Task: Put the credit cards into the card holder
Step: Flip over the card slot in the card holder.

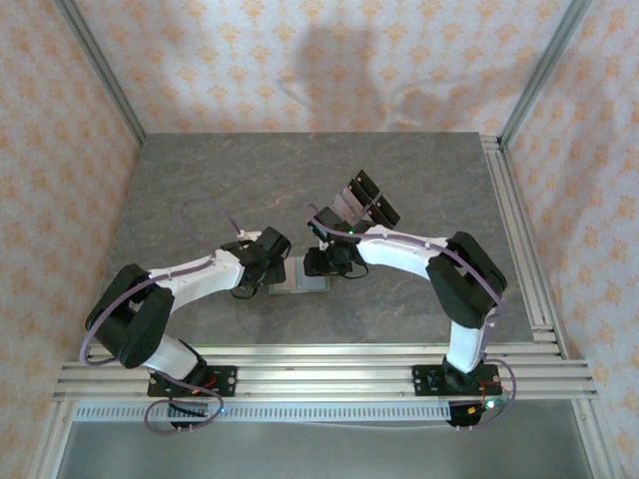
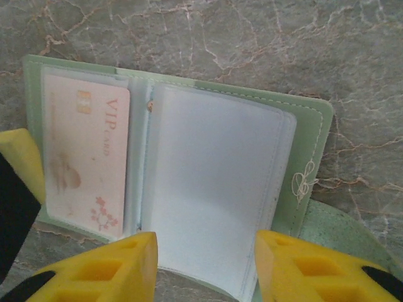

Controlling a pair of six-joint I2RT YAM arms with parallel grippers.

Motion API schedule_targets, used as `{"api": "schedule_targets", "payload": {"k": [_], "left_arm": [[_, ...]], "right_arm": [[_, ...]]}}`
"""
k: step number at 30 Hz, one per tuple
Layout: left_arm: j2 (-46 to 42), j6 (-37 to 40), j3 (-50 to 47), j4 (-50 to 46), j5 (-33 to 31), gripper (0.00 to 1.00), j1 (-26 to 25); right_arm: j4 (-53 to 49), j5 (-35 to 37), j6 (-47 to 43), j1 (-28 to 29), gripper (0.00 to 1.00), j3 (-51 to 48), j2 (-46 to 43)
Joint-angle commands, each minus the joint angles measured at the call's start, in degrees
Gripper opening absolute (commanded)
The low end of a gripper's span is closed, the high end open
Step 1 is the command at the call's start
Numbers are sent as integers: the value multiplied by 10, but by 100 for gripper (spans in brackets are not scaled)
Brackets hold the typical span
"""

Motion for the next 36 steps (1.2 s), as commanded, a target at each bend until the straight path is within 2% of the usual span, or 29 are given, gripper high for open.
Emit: {"api": "schedule_targets", "payload": {"k": [1,24,36], "left_arm": [[8,4,4,-1,-25,100,-4],[13,-4,-16,14,-25,100,-4],[14,-8,-21,18,-23,100,-6]], "right_arm": [[5,10,-4,0,44,1,7],[24,7,2,-5,45,-19,34],[103,-98,32,-8,45,-25,48]]}}
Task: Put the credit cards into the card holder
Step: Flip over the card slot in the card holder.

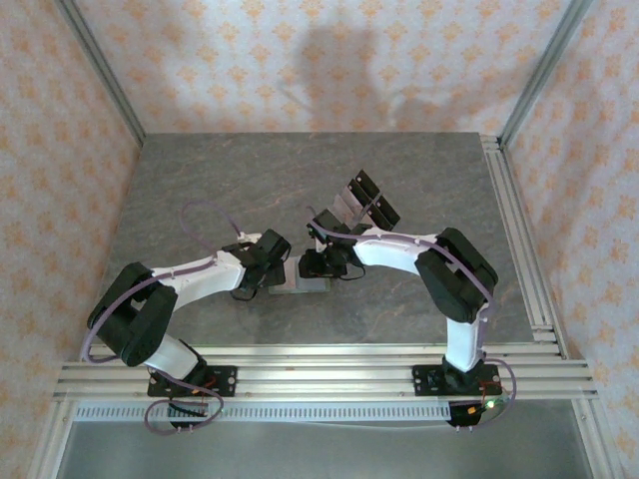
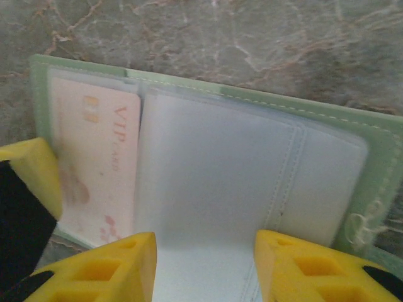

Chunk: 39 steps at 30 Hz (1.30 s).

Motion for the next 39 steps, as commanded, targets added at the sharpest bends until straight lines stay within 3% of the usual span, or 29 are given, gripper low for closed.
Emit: {"api": "schedule_targets", "payload": {"k": [1,24,39], "left_arm": [[6,-8,-9,4,-23,100,-5],[-5,-12,-14,4,-24,100,-8],[-101,-24,-37,-24,-33,100,-9]], "right_arm": [[33,-39,20,-3,45,-10,13],[108,-93,84,-6,45,-9,6],[129,-106,102,-6,45,-1,21]]}}
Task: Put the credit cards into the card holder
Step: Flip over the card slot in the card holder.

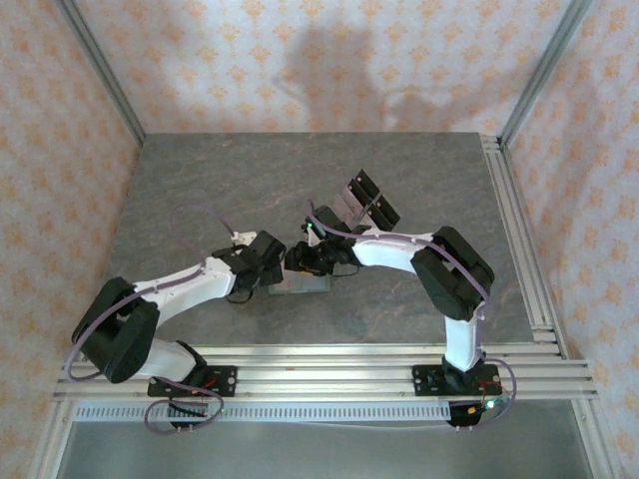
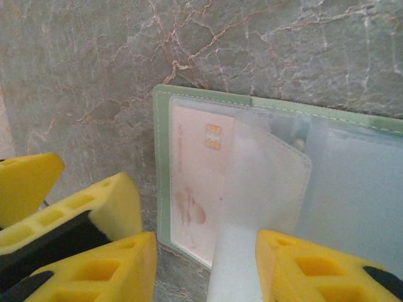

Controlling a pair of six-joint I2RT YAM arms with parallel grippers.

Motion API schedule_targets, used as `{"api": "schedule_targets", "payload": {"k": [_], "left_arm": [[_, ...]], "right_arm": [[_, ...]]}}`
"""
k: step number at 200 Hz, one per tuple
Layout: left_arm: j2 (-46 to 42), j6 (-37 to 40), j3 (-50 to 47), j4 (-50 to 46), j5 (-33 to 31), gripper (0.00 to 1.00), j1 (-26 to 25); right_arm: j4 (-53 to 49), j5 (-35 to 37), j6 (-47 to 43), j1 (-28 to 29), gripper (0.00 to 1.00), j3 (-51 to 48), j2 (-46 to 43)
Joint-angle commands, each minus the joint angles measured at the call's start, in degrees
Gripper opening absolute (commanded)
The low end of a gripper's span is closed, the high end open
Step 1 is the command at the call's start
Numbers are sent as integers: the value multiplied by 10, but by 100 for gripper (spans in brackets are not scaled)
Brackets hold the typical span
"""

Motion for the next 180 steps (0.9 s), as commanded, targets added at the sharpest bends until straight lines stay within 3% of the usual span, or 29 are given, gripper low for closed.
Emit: {"api": "schedule_targets", "payload": {"k": [1,106,180], "left_arm": [[-31,-11,-16,-18,-17,100,-5],[-165,-23,-146,146,102,100,-20],[-129,-28,-157,200,111,100,-42]], "right_arm": [[14,-4,7,-3,45,2,10],[18,-2,15,-3,45,15,25],[27,-5,21,-3,45,16,27]]}}
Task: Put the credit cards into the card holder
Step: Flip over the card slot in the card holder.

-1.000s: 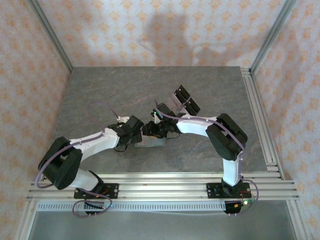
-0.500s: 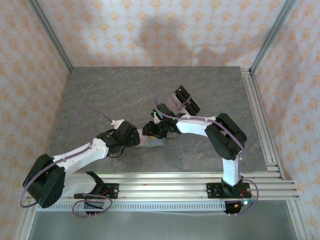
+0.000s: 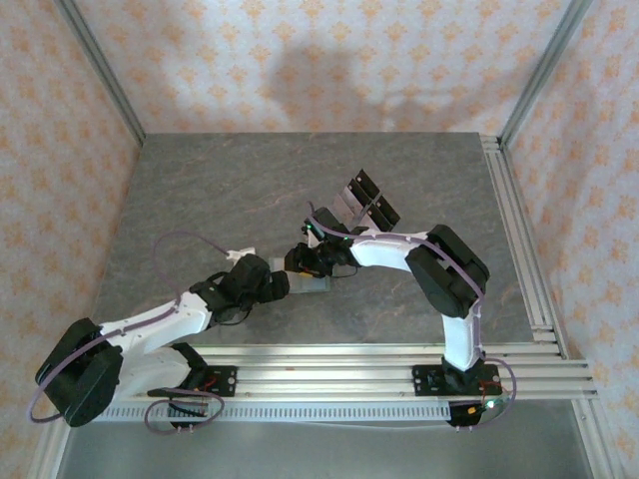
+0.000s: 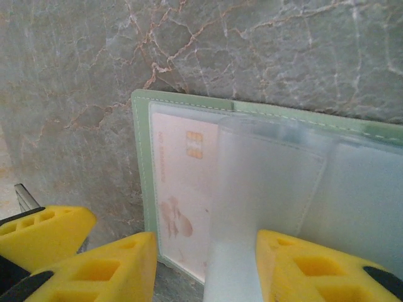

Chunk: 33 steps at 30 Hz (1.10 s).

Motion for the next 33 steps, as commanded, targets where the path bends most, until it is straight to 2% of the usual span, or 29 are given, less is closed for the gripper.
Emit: {"api": "schedule_targets", "payload": {"k": [1,33], "left_arm": [[18,-8,-1,35,1,100,-8],[137,-1,19,96,-13,100,-21]], "right_arm": [[13,-4,6,-3,45,15,7],[19,-14,10,-3,45,26,10]]}}
